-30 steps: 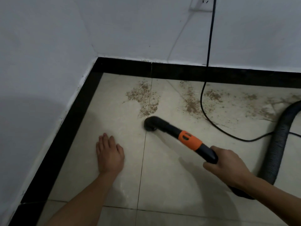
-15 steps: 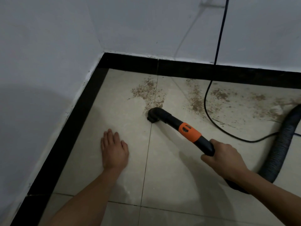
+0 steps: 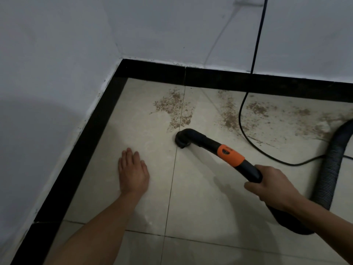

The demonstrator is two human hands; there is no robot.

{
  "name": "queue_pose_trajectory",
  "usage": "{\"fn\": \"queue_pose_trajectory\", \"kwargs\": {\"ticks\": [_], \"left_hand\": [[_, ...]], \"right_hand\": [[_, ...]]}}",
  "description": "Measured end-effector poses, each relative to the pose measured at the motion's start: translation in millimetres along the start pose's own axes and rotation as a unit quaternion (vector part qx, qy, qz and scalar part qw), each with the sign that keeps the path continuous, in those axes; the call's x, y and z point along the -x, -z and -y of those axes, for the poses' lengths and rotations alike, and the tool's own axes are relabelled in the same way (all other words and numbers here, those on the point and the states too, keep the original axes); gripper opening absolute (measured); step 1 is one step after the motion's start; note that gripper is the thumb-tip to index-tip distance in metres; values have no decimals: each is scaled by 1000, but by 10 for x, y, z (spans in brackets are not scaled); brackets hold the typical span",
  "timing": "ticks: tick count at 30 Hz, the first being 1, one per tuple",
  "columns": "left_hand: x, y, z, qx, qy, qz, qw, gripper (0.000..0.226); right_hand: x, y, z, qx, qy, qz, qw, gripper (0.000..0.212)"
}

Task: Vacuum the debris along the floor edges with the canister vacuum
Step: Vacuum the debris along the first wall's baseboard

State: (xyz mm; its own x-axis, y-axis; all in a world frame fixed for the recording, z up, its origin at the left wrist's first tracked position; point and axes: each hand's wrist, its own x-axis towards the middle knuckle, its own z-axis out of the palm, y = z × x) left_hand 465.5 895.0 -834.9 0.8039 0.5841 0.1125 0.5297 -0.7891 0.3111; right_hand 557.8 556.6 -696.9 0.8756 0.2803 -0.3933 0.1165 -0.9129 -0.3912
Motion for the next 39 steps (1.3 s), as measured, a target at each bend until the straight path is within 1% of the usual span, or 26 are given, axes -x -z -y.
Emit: {"fn": "queue_pose_trajectory", "kwargs": {"ticks": [2,4,5,8,11,13,16,23,26,29,31,33,36,39], "left_hand": [[-6,2,41,6,-6,2,1000,46],[0,-6,96,8,-11,-5,1000,40],[4,-14,114,9,-13,-8,1000,36],[-17,-40,103,4,-6,-13,1000,34],[-67,-37,57,7,15,-16,1000,37],[-73,-43,36,3,20,-18,1000,31],[-50,-70,20,-12,17,-16,1000,31],[-30,-102,22,-19,2,-44,999,33],[-49,-114,32,-20,6,-50,999,35],[-48,-125,39,-20,6,-54,998,35],[-48,-117,37,-19,6,-54,998,35],[-48,-108,32,-17,7,-52,998,36],[-49,-105,40,-18,8,-55,998,37],[-46,-108,40,-17,10,-56,998,36]], "right_hand": [[44,-20,-11,7,19,39,999,14],[95,-40,10,31,40,77,996,15],[100,-52,22,36,40,73,996,16],[55,-100,82,31,28,19,999,16],[26,-196,121,44,51,49,997,18],[0,-227,113,41,45,42,997,18],[-119,-228,131,15,13,-5,1000,16],[-830,-135,500,-51,-22,-45,997,15],[-1252,-65,758,-91,-35,-52,994,15],[-1584,-16,1030,-138,-39,-47,989,21],[-1719,-12,1175,-157,-38,-34,986,25],[-1756,-22,1251,-166,-35,-25,985,25],[-1625,-48,1184,-152,-30,-21,988,18],[-1360,-93,968,-95,-7,-12,995,14]]}}
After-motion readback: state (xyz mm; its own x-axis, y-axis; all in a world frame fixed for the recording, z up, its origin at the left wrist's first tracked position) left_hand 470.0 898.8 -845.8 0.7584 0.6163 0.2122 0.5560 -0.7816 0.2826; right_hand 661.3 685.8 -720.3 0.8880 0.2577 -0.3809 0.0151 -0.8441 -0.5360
